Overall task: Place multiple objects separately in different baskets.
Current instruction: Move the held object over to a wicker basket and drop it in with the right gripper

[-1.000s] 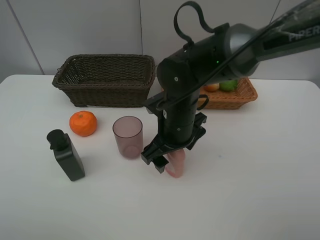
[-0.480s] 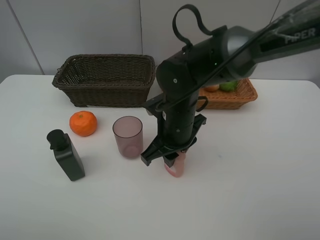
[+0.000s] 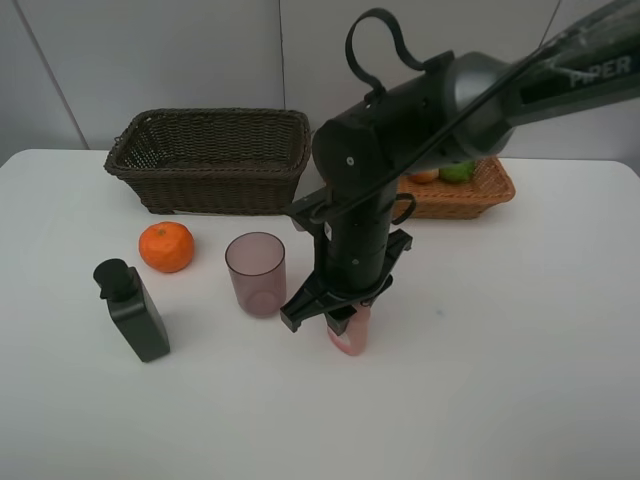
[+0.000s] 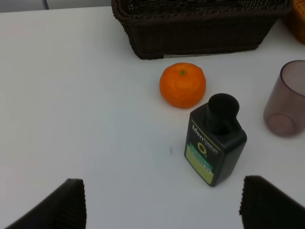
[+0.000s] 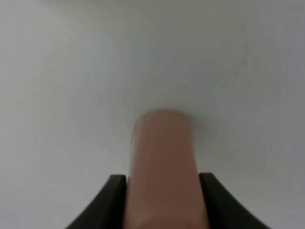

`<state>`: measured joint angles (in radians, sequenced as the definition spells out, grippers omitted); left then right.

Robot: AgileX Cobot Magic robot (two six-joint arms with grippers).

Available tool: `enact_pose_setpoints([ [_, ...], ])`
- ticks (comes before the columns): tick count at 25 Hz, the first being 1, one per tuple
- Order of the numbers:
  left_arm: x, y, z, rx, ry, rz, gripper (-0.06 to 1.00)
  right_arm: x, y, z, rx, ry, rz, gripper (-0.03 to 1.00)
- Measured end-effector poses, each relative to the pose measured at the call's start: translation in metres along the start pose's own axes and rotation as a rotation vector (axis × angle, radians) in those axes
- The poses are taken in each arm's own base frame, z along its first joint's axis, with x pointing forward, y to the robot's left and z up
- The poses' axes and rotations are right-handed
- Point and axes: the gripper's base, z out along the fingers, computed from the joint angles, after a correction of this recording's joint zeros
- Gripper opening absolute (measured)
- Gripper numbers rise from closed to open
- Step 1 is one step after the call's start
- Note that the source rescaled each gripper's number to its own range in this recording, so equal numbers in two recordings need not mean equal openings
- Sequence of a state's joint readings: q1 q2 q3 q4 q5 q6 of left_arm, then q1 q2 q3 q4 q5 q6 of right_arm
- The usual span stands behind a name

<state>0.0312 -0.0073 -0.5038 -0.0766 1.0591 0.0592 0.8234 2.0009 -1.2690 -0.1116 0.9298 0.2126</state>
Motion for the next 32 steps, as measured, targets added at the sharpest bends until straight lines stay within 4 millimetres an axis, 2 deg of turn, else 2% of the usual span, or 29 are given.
enact_pose_setpoints([
  [16,0.000,0.000,0.000,0.000,0.000,0.000,0.85,0.000,0.000,-0.003,0.000,-0.004,0.001,0.02],
  [28,0.000,0.000,0.000,0.000,0.000,0.000,0.85,0.013,-0.008,-0.065,-0.014,-0.125,0.016,0.02],
  [32,0.000,0.000,0.000,0.000,0.000,0.000,0.85,0.017,-0.010,-0.074,-0.014,-0.134,0.018,0.02],
])
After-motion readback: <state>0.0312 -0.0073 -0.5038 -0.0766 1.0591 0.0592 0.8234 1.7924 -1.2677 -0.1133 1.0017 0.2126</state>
